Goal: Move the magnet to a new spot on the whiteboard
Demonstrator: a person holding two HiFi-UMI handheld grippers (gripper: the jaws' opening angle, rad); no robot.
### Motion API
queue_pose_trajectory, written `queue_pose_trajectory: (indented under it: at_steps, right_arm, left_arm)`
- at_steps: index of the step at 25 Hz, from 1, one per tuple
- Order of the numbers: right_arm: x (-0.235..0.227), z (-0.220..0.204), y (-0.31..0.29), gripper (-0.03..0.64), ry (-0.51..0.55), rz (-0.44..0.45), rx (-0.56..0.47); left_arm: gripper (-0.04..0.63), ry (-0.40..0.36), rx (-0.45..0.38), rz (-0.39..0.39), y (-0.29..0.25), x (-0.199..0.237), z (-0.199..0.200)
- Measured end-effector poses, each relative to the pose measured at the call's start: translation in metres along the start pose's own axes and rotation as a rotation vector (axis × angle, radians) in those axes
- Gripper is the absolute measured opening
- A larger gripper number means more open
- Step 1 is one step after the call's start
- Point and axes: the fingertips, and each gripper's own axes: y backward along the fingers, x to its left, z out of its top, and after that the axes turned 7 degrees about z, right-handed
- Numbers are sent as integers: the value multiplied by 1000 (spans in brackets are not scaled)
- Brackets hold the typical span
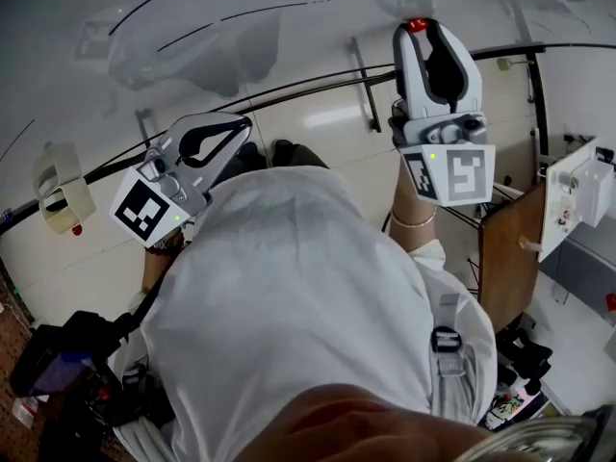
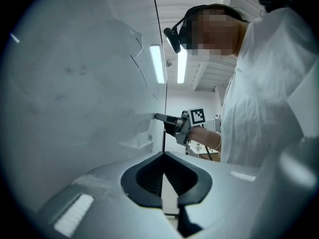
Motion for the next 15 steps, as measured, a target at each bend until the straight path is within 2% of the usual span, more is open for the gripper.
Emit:
queue_pose_trajectory:
  at_steps: [5,9,12,15]
  right_arm:
    - [-11,2,9,123,-73,104,-27]
    - [-23,3,21,124,-89,202,-45]
    - [-19,7,36,124,-77,261,-91]
    - [-8,-2,53,124,-105,261,-94]
  left_arm:
    - [0,68,17,108,-17,-13,-4]
    - [0,44,39,219,-32,-31,-8]
    - [0,64,40,329,-11,-39,-17]
    - [0,77,68,401,27,-37,-29]
